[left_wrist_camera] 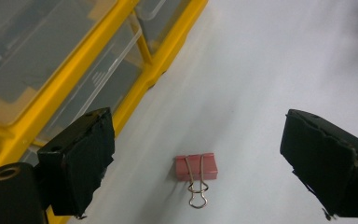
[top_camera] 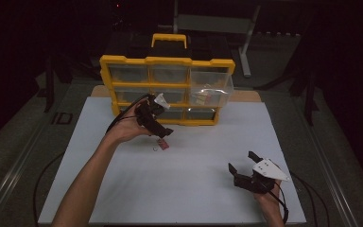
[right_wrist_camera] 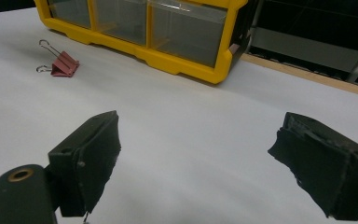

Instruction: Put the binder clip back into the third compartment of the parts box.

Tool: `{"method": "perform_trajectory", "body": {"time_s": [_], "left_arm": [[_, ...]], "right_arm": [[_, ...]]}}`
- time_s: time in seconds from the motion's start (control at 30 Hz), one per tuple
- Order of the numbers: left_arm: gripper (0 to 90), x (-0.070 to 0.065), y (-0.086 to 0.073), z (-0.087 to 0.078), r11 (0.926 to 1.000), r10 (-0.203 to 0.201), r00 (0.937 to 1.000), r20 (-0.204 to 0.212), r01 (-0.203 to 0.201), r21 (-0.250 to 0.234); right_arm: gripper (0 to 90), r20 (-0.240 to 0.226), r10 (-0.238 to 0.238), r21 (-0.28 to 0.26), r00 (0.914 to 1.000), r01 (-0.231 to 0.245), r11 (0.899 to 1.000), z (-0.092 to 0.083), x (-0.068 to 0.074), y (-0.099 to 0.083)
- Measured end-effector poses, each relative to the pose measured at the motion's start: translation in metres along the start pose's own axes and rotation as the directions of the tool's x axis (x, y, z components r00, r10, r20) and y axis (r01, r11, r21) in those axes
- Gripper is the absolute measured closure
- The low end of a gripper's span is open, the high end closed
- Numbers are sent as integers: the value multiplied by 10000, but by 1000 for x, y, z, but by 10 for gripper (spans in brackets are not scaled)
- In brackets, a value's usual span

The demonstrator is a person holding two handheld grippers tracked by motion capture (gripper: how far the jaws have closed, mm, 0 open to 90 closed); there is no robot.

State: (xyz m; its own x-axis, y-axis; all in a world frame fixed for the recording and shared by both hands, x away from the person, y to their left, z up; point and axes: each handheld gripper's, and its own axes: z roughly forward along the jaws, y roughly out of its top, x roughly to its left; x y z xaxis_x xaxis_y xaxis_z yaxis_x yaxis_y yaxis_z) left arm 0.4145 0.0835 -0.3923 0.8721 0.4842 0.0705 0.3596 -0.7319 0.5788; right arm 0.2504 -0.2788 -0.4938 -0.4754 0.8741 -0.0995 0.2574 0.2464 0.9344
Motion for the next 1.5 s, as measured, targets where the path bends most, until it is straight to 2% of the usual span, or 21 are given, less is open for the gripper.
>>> {"method": "perform_trajectory", "body": {"time_s": [0.17, 0.67, 0.83, 1.2, 1.5], "left_arm": [[109, 0, -4, 5, 10000, 26, 10000, 71, -26, 78], [114, 3, -24, 22, 9983, -379, 9989, 292, 366, 459], [120, 3, -30, 26, 9978, -514, 9981, 341, 499, 432], [140, -3, -40, 42, 9958, -605, 9969, 505, 568, 724], [150, -6, -44, 50, 9948, -578, 9974, 439, 538, 869]], "right_arm": [[124, 6, 1, -5, 10000, -1, 10000, 0, 0, 0], [124, 12, -6, -1, 10000, 6, 10000, 0, 0, 0], [124, 21, -5, 5, 10000, 5, 10000, 0, 0, 0], [124, 36, -7, 1, 10000, 7, 10000, 0, 0, 0], [124, 28, -7, 3, 10000, 7, 10000, 0, 0, 0]]}}
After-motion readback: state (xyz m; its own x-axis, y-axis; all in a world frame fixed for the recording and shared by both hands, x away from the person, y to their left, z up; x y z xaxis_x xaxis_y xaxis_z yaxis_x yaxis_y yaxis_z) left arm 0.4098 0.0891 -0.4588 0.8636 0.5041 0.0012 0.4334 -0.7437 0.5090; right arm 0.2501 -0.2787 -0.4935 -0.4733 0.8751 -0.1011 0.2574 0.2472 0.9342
